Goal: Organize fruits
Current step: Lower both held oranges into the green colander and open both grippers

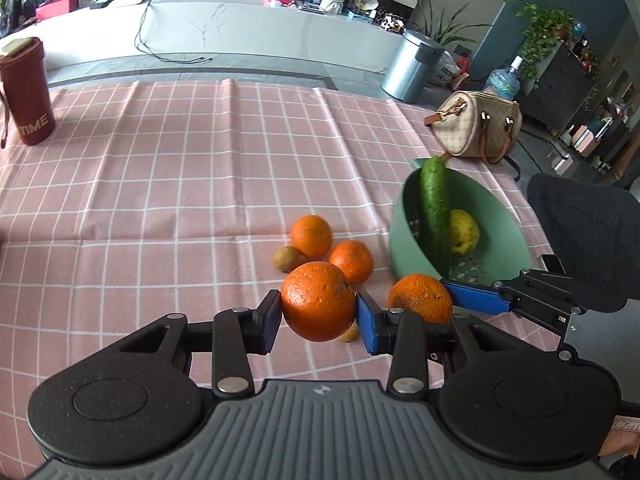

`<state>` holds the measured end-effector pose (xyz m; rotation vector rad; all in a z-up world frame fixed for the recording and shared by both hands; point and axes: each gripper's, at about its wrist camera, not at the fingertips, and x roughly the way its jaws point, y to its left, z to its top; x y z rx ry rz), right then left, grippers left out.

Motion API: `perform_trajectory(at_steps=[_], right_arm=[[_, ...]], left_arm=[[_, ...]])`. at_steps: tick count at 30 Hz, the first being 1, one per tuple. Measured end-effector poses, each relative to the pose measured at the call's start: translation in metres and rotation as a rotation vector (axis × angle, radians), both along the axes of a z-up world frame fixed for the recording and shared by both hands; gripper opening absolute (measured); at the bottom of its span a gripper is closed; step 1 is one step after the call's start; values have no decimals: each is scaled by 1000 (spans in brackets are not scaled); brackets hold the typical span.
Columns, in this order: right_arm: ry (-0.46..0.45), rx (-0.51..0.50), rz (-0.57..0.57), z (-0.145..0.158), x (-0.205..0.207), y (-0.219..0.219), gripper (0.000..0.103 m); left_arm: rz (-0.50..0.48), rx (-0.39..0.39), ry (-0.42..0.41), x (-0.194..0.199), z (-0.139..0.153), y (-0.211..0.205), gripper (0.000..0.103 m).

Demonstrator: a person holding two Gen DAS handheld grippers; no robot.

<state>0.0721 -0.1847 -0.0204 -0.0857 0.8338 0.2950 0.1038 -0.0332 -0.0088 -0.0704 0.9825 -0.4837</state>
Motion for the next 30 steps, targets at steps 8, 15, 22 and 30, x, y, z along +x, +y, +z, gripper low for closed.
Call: perform_trajectory(at_steps=[8,15,22,30], right_arm=[[8,-49,12,31,-10,-58,41],[76,-119,-5,29,4,-105,41],[189,-131,-1,5,33,-137,41],[305,-118,74,-27,61,-147,41]], left_arm=[[-138,-65,29,10,12,-71,45],[-181,-91,122,37,-2,-121,45],[-219,22,218,53,-26,-158,45],[-243,101,319,72,-45,-174,45]])
